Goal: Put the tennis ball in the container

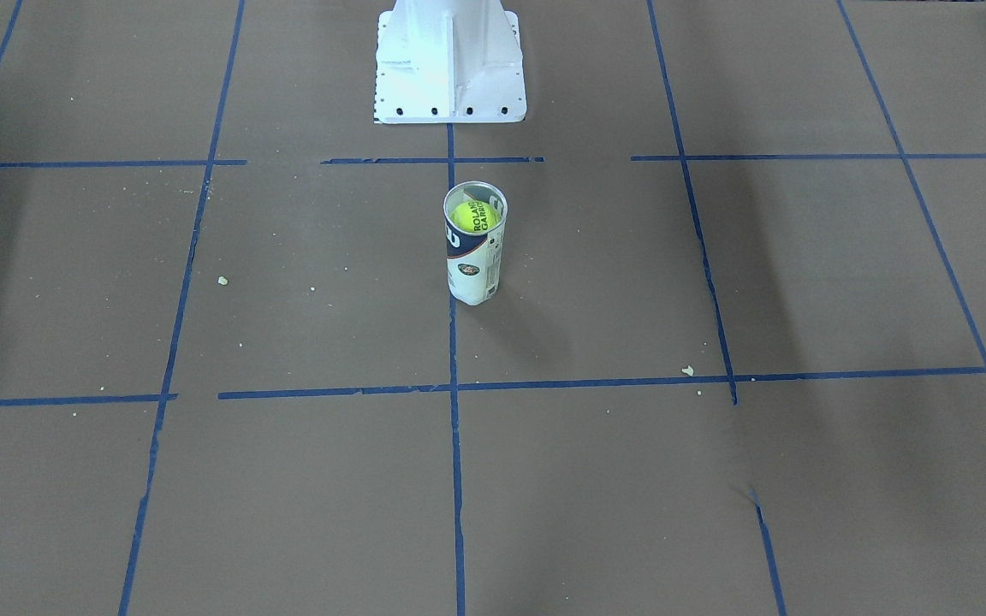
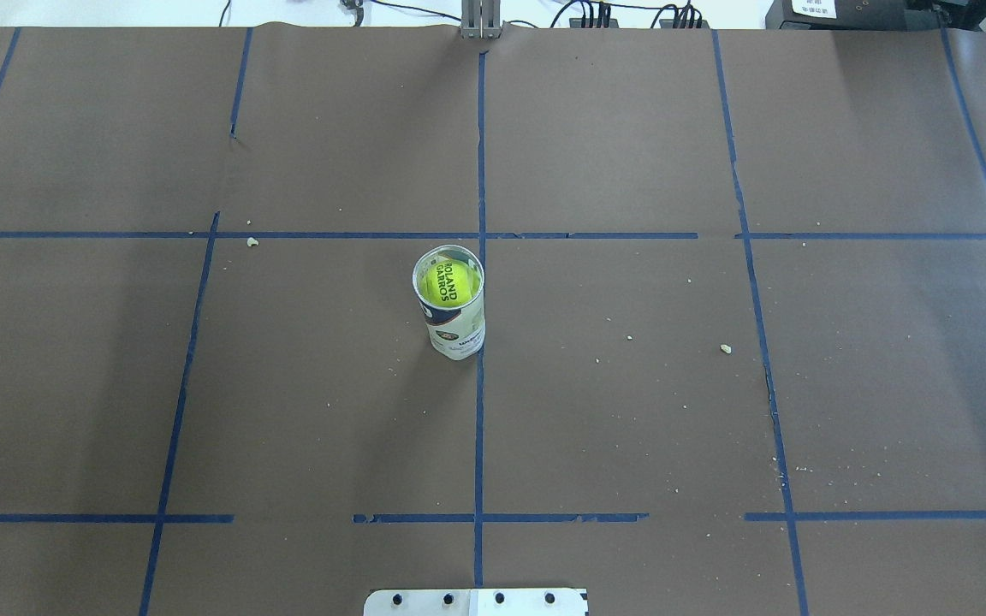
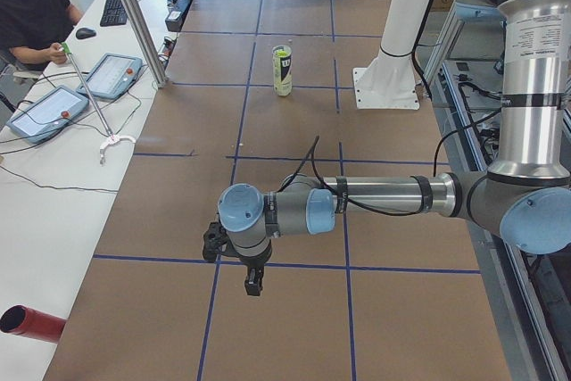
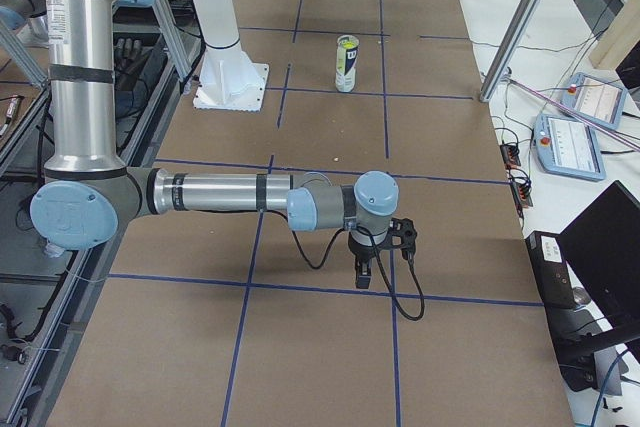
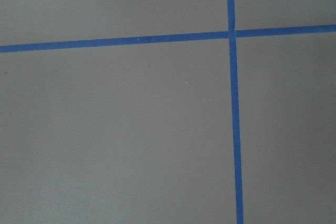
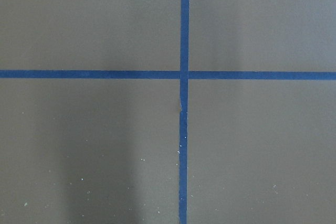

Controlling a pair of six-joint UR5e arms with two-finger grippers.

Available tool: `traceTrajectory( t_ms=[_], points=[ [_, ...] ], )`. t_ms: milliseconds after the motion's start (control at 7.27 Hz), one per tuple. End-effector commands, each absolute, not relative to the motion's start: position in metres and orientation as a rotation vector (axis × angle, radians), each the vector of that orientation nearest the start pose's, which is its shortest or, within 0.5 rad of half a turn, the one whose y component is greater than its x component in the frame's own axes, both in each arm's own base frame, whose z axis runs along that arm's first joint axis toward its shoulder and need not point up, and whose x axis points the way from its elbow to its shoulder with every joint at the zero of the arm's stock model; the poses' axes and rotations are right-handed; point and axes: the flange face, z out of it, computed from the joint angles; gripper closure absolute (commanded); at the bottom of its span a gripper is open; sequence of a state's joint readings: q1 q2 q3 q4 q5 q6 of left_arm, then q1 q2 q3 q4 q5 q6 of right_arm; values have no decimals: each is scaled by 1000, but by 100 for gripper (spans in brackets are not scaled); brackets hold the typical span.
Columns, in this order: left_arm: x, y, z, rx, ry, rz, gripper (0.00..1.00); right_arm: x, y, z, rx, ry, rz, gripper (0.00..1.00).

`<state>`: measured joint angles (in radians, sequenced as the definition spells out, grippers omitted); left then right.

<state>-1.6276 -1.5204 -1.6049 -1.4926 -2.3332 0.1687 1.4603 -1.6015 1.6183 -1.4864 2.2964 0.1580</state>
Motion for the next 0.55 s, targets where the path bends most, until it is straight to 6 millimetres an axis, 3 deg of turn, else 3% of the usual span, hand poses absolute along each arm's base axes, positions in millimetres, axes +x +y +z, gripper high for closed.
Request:
traceTrajectory(
  t_ms=[0,412],
  points=[
    [-91,-460,673,0,767,72,0,13,-490,645,-1,-731,9,0],
    [-91,-460,671,4,767,75,0,13,-490,645,-1,-731,9,0]
  ],
)
